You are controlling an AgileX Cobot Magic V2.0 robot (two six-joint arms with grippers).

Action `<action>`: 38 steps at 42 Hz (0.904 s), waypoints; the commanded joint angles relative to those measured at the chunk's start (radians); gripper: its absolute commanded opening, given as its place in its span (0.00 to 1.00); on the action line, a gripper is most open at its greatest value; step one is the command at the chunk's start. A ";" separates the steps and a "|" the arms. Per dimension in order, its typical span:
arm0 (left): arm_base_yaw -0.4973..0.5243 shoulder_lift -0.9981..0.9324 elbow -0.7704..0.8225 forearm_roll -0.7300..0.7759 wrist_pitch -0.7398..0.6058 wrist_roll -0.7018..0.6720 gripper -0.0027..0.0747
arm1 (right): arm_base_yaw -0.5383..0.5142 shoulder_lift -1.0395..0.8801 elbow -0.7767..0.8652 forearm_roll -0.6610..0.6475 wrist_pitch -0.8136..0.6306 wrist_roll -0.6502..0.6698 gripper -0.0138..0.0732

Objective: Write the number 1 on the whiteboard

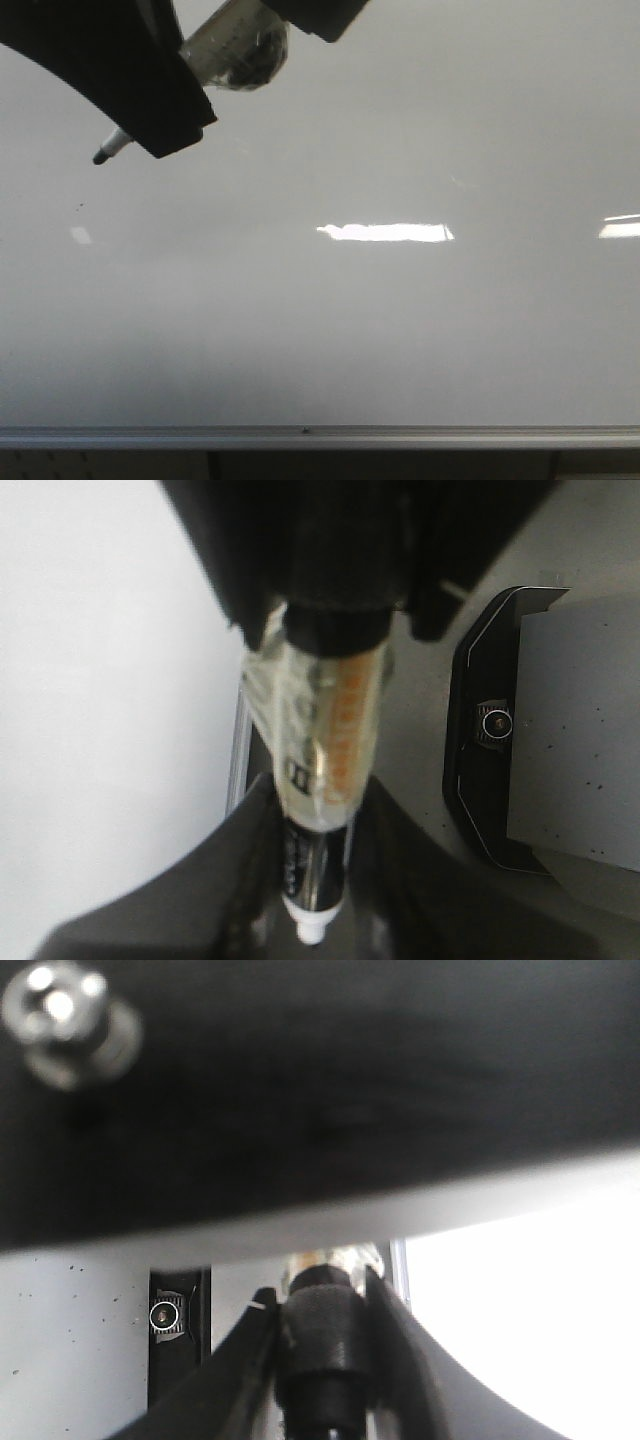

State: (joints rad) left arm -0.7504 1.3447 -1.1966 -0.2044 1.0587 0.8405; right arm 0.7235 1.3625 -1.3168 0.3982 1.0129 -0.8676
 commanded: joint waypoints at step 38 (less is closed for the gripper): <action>0.185 -0.349 0.064 0.129 -0.091 -0.576 0.71 | -0.472 -0.386 0.217 -0.465 -0.023 0.833 0.19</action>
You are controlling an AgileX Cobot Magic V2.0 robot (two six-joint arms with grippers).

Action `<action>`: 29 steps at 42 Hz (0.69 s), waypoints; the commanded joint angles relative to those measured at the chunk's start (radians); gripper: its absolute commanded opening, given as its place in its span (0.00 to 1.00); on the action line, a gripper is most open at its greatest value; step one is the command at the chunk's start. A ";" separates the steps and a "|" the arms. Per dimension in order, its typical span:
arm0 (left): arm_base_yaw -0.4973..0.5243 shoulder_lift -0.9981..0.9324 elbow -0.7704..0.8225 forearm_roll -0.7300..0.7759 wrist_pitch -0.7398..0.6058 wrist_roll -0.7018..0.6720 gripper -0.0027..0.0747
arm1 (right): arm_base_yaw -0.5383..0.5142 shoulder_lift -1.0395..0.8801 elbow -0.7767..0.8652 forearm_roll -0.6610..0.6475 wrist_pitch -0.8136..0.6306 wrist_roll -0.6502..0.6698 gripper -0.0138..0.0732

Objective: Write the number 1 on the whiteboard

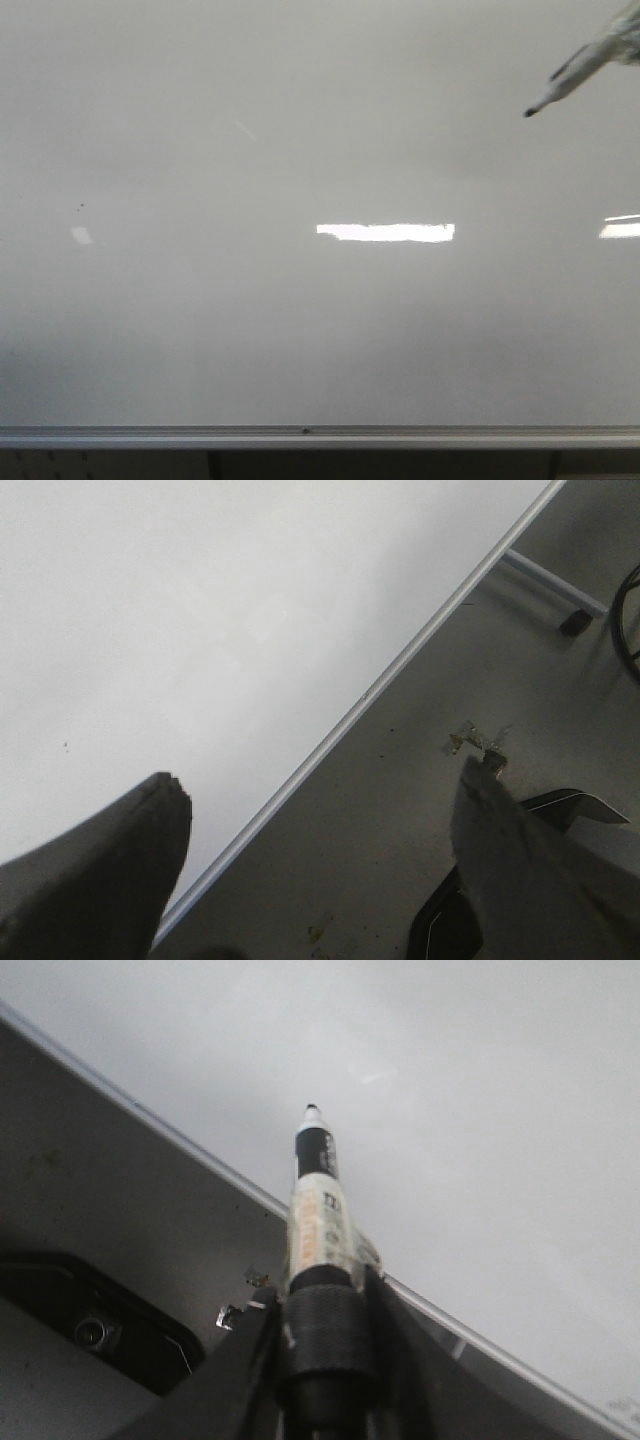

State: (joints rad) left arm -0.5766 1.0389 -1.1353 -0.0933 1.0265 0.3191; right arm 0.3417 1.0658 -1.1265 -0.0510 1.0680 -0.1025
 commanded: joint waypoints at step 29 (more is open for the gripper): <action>0.146 -0.109 0.154 0.135 -0.189 -0.274 0.71 | -0.293 -0.306 0.484 0.036 -0.787 0.169 0.19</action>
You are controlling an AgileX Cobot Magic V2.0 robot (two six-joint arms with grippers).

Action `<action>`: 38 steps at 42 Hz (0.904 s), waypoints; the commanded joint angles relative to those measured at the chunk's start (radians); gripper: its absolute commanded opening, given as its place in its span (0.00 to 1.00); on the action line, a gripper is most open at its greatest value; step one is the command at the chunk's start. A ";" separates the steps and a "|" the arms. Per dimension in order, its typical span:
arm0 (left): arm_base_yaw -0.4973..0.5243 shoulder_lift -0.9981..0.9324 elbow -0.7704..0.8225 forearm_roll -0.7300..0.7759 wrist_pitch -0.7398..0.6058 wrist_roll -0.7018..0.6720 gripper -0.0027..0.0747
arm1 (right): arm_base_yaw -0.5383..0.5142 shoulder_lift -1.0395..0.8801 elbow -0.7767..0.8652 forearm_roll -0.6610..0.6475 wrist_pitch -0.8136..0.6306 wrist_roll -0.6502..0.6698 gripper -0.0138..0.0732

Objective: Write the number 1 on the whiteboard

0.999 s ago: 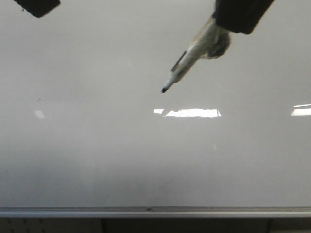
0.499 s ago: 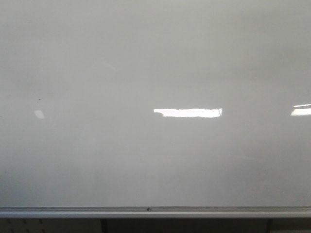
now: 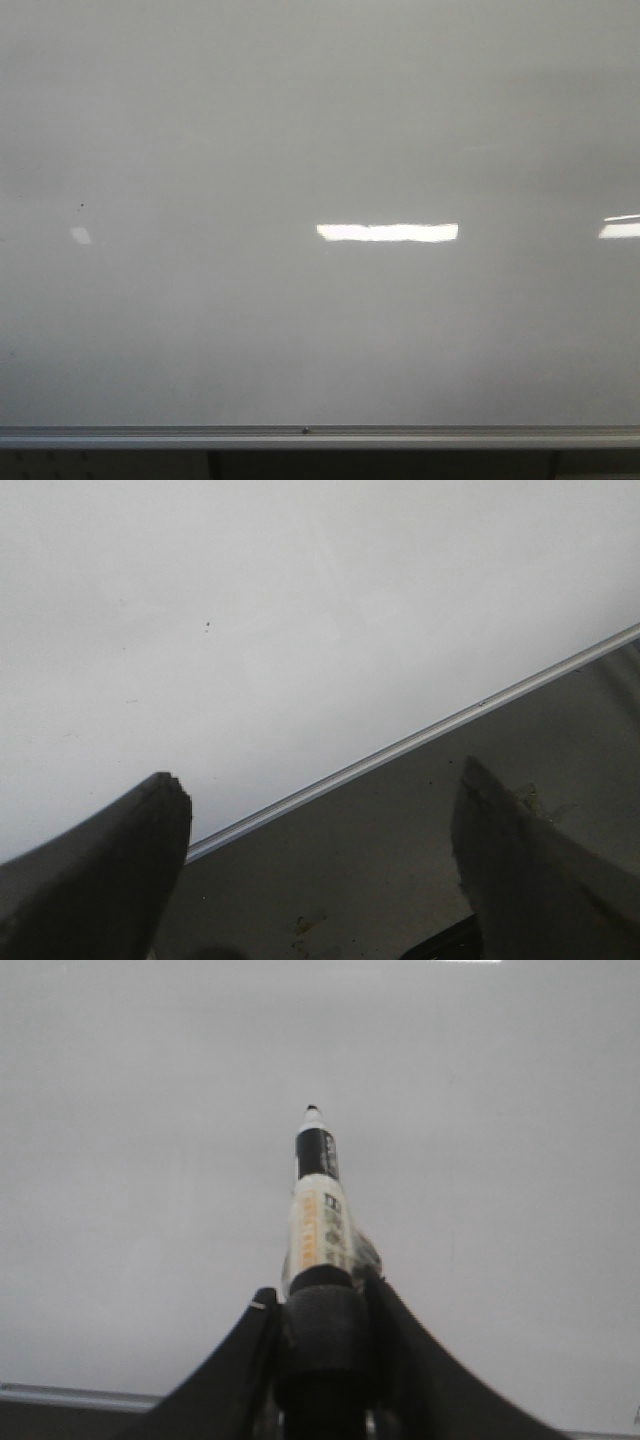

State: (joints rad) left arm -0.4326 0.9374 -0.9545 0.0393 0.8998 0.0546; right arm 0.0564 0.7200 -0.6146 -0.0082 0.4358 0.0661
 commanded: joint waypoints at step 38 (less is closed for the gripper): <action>0.002 -0.008 -0.027 0.004 -0.063 -0.010 0.71 | -0.007 0.443 -0.159 -0.008 -0.417 -0.006 0.19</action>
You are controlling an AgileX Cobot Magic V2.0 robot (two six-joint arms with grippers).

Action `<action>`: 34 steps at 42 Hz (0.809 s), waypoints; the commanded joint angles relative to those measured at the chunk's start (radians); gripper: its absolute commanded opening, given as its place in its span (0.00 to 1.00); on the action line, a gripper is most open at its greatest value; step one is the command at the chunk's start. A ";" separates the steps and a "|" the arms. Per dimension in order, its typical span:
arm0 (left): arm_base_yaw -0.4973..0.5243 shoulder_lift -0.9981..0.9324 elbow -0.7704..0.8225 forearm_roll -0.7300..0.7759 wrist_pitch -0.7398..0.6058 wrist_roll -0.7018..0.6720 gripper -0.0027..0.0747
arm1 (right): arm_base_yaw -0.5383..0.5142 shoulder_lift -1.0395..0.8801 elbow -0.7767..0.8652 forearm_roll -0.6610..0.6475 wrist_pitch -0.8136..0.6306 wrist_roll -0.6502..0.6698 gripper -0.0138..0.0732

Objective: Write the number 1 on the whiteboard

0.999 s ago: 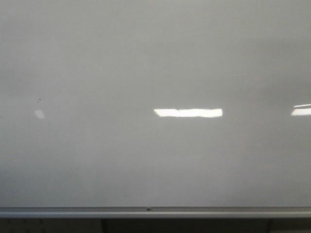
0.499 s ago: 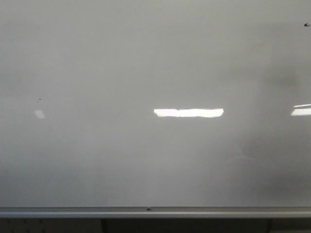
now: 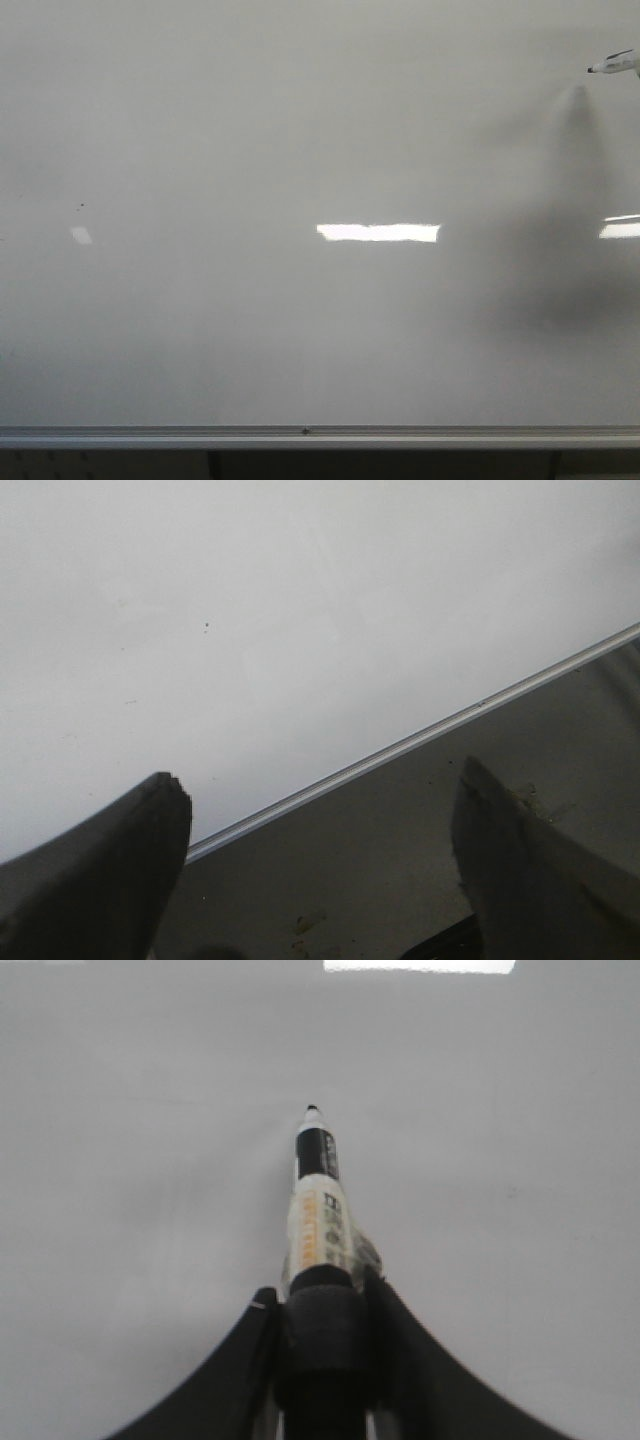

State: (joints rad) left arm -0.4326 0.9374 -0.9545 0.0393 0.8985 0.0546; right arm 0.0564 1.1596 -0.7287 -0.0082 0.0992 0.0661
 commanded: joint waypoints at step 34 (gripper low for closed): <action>-0.020 -0.008 -0.034 -0.017 -0.072 0.089 0.71 | 0.063 -0.017 -0.262 0.033 0.774 -0.133 0.19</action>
State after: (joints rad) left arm -0.4349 0.9374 -0.9545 0.0389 0.8961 0.0921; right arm 0.0860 1.1752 -0.8941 -0.0065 0.7133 0.0316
